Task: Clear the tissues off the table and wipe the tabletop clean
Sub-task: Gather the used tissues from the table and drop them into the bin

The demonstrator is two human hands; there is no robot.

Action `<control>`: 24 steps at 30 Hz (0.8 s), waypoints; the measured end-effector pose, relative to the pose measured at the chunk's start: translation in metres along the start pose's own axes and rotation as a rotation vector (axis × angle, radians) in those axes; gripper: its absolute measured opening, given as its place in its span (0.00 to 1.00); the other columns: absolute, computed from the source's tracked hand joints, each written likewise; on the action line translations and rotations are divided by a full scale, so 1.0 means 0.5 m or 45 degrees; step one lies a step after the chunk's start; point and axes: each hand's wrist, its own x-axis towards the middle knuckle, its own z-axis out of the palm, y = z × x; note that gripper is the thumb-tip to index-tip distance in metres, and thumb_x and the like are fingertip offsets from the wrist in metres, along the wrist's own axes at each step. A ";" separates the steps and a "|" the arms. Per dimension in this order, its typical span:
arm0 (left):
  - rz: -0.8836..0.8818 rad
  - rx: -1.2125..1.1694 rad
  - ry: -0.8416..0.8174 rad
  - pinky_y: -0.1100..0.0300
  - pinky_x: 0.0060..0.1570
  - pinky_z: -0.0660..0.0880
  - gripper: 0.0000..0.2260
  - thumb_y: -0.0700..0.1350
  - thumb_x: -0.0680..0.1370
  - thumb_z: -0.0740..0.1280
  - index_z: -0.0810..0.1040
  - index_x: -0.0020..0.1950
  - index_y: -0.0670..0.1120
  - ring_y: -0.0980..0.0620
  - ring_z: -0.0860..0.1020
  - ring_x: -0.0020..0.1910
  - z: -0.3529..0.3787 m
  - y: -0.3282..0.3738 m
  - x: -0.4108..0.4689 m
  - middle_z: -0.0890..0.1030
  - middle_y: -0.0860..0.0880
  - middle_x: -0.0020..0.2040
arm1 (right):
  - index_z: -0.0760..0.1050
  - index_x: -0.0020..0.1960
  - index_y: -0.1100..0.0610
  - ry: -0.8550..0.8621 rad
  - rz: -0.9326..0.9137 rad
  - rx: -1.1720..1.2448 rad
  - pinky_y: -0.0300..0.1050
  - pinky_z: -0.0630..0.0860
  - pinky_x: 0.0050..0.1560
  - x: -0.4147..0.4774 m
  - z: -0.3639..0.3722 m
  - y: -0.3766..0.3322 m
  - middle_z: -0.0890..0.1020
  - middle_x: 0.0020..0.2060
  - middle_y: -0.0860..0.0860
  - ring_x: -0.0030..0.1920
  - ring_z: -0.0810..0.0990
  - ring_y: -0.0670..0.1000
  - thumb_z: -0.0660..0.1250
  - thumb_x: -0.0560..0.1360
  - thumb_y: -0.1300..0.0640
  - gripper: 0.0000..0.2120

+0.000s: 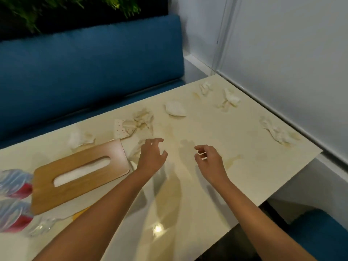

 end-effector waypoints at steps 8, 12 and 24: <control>-0.445 0.425 -0.143 0.50 0.66 0.62 0.25 0.49 0.78 0.60 0.58 0.73 0.49 0.40 0.62 0.67 0.021 -0.065 0.085 0.62 0.40 0.69 | 0.75 0.57 0.58 -0.235 -0.138 0.022 0.43 0.74 0.53 0.127 0.040 0.001 0.76 0.51 0.52 0.47 0.75 0.48 0.62 0.76 0.64 0.10; -0.386 0.554 -0.042 0.52 0.56 0.70 0.18 0.39 0.79 0.57 0.65 0.68 0.46 0.42 0.67 0.61 0.043 -0.074 0.082 0.68 0.42 0.62 | 0.76 0.56 0.58 -0.312 -0.173 0.031 0.44 0.74 0.52 0.164 0.051 0.016 0.75 0.49 0.50 0.46 0.75 0.48 0.62 0.76 0.64 0.10; -0.203 0.109 0.363 0.56 0.57 0.72 0.22 0.28 0.76 0.58 0.70 0.67 0.43 0.46 0.74 0.58 -0.049 -0.040 0.116 0.75 0.43 0.61 | 0.75 0.58 0.59 -0.474 -0.331 -0.011 0.37 0.68 0.49 0.295 0.133 -0.052 0.76 0.52 0.54 0.46 0.74 0.48 0.62 0.76 0.63 0.11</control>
